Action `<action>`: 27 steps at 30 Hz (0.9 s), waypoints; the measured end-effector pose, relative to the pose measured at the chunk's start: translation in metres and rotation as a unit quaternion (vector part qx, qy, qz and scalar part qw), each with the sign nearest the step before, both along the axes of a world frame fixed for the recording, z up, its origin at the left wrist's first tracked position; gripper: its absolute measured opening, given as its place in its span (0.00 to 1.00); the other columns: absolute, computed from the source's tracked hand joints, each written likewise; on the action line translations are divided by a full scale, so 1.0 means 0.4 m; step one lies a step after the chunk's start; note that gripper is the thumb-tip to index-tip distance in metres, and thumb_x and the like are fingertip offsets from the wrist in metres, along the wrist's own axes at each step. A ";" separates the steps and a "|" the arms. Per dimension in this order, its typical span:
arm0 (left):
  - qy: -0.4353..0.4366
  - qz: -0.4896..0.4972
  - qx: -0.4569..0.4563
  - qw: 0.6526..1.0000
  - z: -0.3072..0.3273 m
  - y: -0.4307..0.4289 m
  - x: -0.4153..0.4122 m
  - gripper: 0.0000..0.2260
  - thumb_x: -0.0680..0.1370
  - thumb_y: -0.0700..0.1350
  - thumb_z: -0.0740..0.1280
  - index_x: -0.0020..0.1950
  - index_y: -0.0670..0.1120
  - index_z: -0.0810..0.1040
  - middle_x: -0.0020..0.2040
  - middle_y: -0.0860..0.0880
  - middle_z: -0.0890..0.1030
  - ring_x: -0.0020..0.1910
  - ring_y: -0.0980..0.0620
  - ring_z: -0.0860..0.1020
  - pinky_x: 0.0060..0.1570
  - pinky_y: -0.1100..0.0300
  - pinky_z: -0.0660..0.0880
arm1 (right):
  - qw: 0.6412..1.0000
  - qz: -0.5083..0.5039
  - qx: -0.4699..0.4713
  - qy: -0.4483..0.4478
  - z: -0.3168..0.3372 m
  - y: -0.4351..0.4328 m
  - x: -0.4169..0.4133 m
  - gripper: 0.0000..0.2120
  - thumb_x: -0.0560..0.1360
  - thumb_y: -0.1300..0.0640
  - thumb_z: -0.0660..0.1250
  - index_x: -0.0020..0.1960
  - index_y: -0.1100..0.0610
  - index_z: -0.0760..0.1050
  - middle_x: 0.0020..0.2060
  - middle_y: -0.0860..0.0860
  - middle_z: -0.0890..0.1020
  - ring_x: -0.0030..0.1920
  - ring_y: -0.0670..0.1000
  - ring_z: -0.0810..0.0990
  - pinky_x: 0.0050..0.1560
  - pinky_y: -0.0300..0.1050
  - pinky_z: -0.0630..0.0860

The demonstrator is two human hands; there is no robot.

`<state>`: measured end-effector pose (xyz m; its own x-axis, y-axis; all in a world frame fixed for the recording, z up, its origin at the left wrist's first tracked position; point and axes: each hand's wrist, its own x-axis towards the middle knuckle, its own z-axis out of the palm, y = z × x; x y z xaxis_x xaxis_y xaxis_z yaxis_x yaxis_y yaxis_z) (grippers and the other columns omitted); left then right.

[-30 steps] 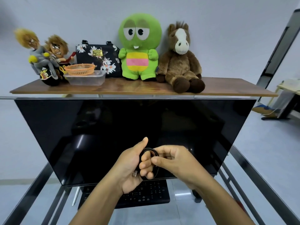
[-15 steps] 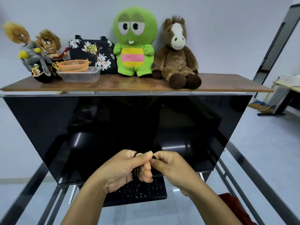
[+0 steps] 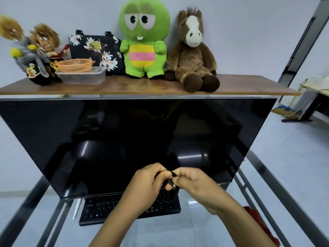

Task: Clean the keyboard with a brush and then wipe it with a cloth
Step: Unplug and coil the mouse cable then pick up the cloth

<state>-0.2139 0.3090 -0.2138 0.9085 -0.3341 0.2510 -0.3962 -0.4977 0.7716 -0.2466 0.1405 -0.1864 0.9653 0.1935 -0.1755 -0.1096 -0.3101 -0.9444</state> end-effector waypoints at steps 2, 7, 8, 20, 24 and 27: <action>0.014 0.028 0.084 0.996 -0.004 -0.007 0.009 0.11 0.79 0.56 0.63 0.40 0.53 0.77 0.32 0.54 0.76 0.30 0.60 0.72 0.29 0.67 0.65 | 0.998 0.006 -0.059 -0.003 -0.011 -0.010 -0.003 0.07 0.79 0.58 0.62 0.48 0.52 0.79 0.42 0.47 0.87 0.45 0.61 0.80 0.49 0.54 0.77; 0.131 0.059 0.054 0.988 -0.027 -0.058 0.005 0.18 0.80 0.56 0.59 0.39 0.45 0.75 0.30 0.53 0.74 0.29 0.57 0.71 0.32 0.58 0.70 | 0.994 -0.011 -0.109 -0.017 -0.063 -0.031 -0.005 0.07 0.77 0.60 0.63 0.48 0.50 0.77 0.41 0.47 0.86 0.45 0.57 0.83 0.50 0.56 0.79; 0.200 0.069 -0.040 0.977 -0.028 -0.065 0.003 0.19 0.81 0.55 0.59 0.38 0.43 0.74 0.29 0.51 0.74 0.29 0.55 0.72 0.35 0.54 0.73 | 0.995 -0.015 -0.097 -0.016 -0.074 -0.035 -0.006 0.08 0.77 0.61 0.63 0.49 0.50 0.78 0.42 0.48 0.86 0.46 0.56 0.84 0.53 0.56 0.79; 0.479 0.202 -0.287 0.805 -0.237 -0.225 -0.025 0.11 0.81 0.39 0.58 0.42 0.43 0.77 0.40 0.47 0.79 0.40 0.49 0.74 0.43 0.55 0.69 | 0.980 -0.176 -0.004 0.095 -0.294 -0.131 -0.046 0.06 0.80 0.58 0.63 0.48 0.54 0.79 0.30 0.48 0.77 0.31 0.45 0.74 0.34 0.38 0.72; 0.495 0.167 -0.225 0.823 -0.326 -0.256 -0.016 0.11 0.79 0.35 0.62 0.52 0.48 0.80 0.47 0.48 0.81 0.43 0.51 0.75 0.43 0.59 0.71 | 0.957 -0.254 -0.007 0.139 -0.404 -0.217 -0.017 0.07 0.80 0.61 0.62 0.49 0.61 0.78 0.34 0.53 0.79 0.30 0.46 0.76 0.32 0.39 0.74; 0.485 0.161 -0.240 0.825 -0.373 -0.287 0.013 0.13 0.76 0.30 0.61 0.52 0.43 0.80 0.42 0.46 0.80 0.40 0.49 0.75 0.48 0.57 0.75 | 0.951 -0.263 -0.071 0.146 -0.482 -0.257 0.037 0.07 0.79 0.60 0.61 0.48 0.56 0.78 0.37 0.51 0.82 0.33 0.47 0.76 0.34 0.42 0.73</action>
